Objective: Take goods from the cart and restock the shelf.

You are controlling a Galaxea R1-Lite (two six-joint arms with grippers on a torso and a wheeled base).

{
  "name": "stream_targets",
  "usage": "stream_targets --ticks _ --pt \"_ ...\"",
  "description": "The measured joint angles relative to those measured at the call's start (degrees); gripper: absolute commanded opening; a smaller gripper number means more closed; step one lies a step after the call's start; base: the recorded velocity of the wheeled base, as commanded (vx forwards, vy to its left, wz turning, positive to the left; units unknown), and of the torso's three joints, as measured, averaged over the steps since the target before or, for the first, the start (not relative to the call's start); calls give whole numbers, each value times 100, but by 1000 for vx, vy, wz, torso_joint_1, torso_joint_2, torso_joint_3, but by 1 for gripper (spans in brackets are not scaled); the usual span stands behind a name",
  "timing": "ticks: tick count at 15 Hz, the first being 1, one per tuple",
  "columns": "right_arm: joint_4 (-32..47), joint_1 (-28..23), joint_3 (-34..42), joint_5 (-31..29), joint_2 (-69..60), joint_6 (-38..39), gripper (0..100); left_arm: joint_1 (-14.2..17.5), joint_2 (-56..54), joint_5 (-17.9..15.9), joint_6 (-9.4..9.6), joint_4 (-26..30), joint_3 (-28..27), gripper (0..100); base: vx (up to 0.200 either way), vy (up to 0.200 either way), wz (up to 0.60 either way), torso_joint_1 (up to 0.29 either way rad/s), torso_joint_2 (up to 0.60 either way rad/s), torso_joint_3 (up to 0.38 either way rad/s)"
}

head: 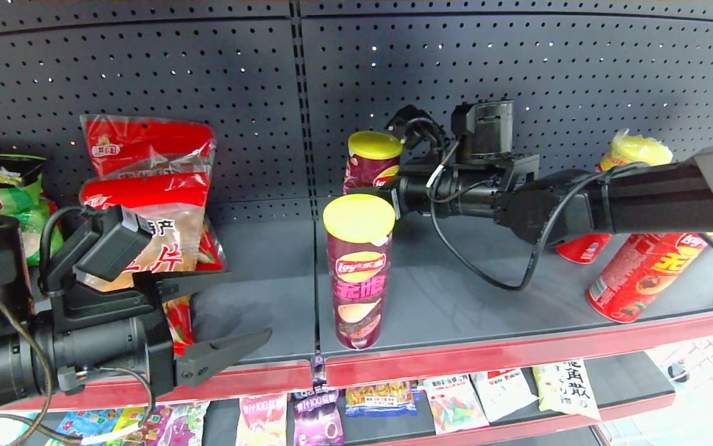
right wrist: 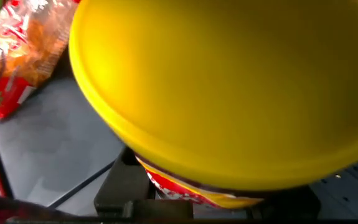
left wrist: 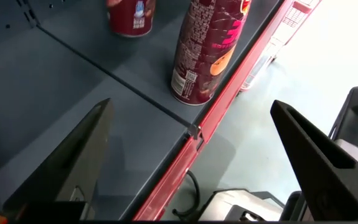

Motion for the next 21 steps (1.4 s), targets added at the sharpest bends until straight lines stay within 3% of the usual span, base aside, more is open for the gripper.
stream_targets --ticks 11,12,21 --pt "17 -105 78 -49 51 -213 0 2 44 -4 0 -2 -29 100 0 0 0 0 0 0" --pt "0 -102 144 -46 49 -216 100 2 52 -2 -2 -2 -27 100 0 0 0 0 0 0" --pt "-27 -135 924 -104 -430 -178 100 2 163 0 13 -2 -66 100 0 0 0 0 0 0"
